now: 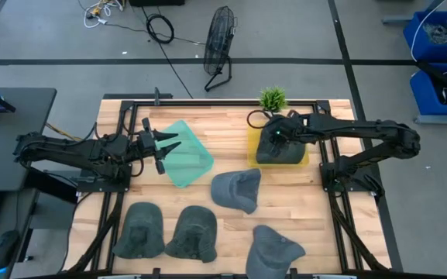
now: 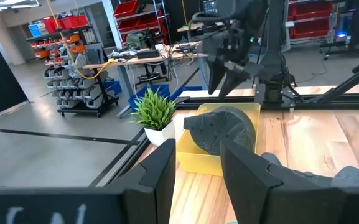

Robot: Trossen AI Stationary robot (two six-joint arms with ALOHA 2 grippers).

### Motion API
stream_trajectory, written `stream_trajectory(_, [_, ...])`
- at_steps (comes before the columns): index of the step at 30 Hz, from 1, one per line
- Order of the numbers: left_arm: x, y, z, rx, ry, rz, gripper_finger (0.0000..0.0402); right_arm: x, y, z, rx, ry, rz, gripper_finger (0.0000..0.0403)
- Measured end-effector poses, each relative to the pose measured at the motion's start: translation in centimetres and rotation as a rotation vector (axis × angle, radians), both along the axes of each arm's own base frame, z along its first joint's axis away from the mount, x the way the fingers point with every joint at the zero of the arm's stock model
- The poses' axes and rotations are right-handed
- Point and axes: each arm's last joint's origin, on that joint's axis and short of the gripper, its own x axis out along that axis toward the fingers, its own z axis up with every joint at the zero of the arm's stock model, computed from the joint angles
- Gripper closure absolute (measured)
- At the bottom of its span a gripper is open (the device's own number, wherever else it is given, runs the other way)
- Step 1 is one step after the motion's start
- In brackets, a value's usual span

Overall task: Pick & Place hat
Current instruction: Put the right black cap into the yellow bin

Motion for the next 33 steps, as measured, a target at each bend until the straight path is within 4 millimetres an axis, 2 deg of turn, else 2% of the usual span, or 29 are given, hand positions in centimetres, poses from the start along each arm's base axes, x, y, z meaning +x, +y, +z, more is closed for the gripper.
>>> stream_trajectory(4, [0.0,0.0,0.0,0.000,0.000,0.000,0.0271,-0.3,-0.7,-0.4,-0.152,0.047,-0.069,0.0288])
stream_trajectory(7, [0.0,0.0,0.0,0.000,0.000,0.000,0.0271,-0.7,-1.7,-1.5,-0.230,0.049,-0.192,0.0330])
stream_trajectory(11, [0.0,0.0,0.0,0.000,0.000,0.000,0.0271,-1.1,-3.0,-3.5,-0.224,-0.001,-0.279,0.0393])
stream_trajectory(20, [0.0,0.0,0.0,0.000,0.000,-0.001,0.0271,-2.0,-3.3,-8.3,-0.056,-0.053,-0.236,0.0398])
stream_trajectory(29, [0.0,0.0,0.0,0.001,0.000,-0.001,0.0271,-2.3,-2.7,-9.4,0.116,-0.063,-0.172,0.0400])
stream_trajectory(33, [0.0,0.0,0.0,0.001,0.000,0.000,0.0271,-2.8,-2.5,-10.3,0.155,-0.053,-0.197,0.0400])
